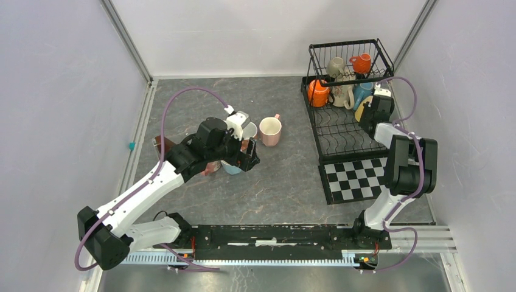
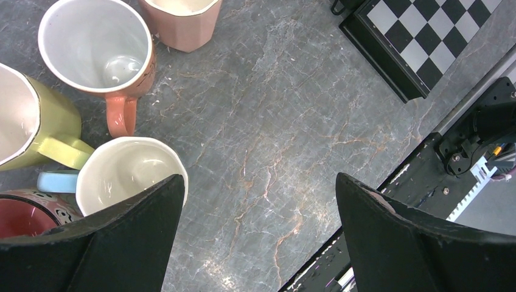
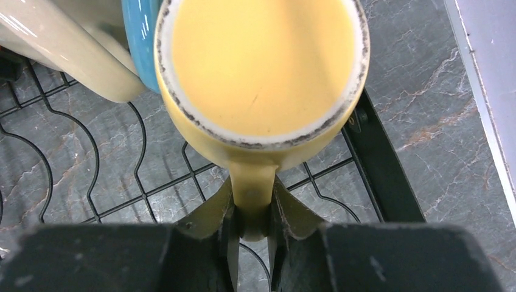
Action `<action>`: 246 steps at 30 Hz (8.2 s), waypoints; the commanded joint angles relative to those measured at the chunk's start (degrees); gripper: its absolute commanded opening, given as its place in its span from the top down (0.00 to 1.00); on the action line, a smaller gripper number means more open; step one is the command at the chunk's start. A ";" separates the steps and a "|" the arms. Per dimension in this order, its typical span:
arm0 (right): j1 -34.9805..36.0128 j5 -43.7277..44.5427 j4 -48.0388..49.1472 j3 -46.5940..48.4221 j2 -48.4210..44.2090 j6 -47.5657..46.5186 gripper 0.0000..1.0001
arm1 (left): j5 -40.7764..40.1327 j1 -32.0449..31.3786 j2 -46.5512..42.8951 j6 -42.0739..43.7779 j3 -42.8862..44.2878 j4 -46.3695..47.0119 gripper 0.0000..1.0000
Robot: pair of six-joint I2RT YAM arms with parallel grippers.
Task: Unload the cups from the dish rack
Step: Unload the cup from the dish rack, then place the cup at the center of the board.
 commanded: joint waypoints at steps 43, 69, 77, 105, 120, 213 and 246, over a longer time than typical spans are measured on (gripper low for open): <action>6.46 -3.87 -21.50 -9.70 -42.28 12.01 1.00 | 9.22 0.26 -1.24 -33.21 0.85 14.31 0.00; 24.84 -34.45 -1.13 -18.35 -55.71 36.35 1.00 | 5.70 3.36 3.42 -55.98 -5.62 40.02 0.00; 35.43 -33.79 13.23 -20.96 -51.35 44.12 1.00 | 9.90 7.04 4.67 -59.65 -6.39 44.89 0.00; 43.90 -30.04 43.60 -26.62 -40.34 51.69 1.00 | 16.58 9.20 0.91 -81.57 -13.43 61.12 0.29; 45.33 -32.30 55.29 -27.58 -34.99 60.11 1.00 | 18.29 9.22 2.52 -84.33 -13.62 69.84 0.49; 46.56 9.44 -27.80 -8.03 -56.93 19.03 0.02 | -12.85 -10.38 29.54 -11.41 32.89 -19.48 0.98; 46.61 6.18 -27.56 -8.78 -56.17 18.93 0.02 | -24.68 -8.26 48.86 -22.02 39.27 -23.43 0.98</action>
